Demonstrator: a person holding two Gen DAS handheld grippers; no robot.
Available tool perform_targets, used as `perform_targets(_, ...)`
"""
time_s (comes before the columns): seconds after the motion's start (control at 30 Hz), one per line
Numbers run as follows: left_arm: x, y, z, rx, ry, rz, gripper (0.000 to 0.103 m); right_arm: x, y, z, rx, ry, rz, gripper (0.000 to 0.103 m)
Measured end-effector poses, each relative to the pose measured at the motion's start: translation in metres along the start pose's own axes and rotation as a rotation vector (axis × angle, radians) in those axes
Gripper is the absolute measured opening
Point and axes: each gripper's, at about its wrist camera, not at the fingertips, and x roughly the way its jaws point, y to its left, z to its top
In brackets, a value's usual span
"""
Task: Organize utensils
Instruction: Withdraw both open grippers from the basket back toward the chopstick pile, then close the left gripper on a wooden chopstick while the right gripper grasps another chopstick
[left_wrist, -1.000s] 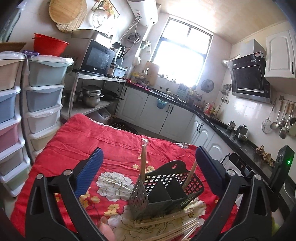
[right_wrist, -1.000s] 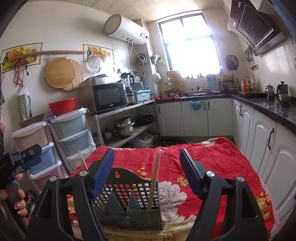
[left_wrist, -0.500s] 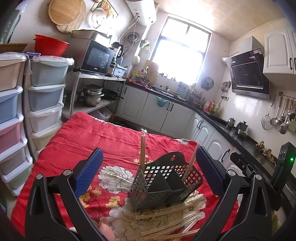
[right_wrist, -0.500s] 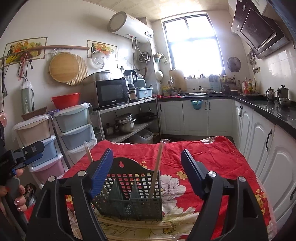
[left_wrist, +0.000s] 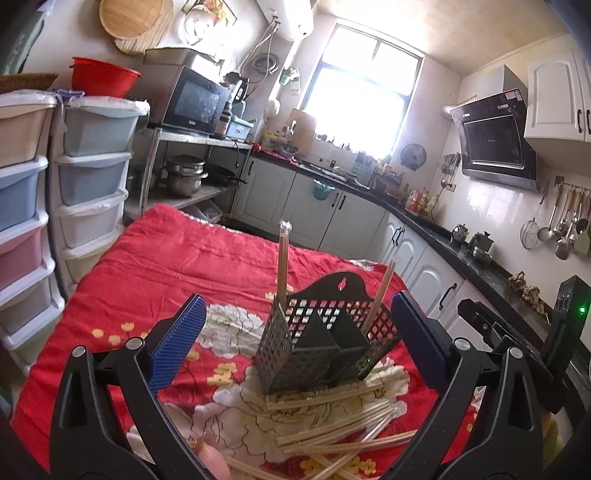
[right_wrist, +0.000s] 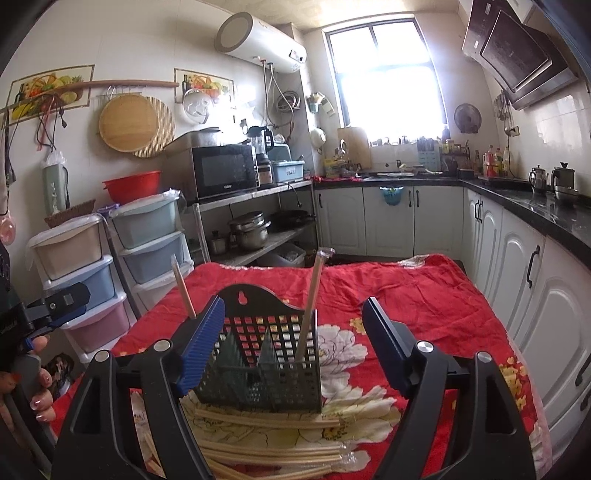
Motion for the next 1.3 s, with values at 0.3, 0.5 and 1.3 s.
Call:
perform_targets(0.3, 0.007, 0.011, -0.026, -0.023, 0.071, 0.011, 0.092, -0.007, -0.001, -0.019, -0.019, 0.044, -0.012, 0.074)
perform_targets(0.5, 0.012, 0.020, -0.038, -0.046, 0.116, 0.020, 0.092, -0.012, 0.005, -0.033, -0.051, 0.074, -0.001, 0.074)
perform_targets(1.3, 0.059, 0.056, -0.101, -0.185, 0.480, -0.059, 0.040, 0.012, 0.063, -0.101, -0.266, 0.318, 0.155, 0.060)
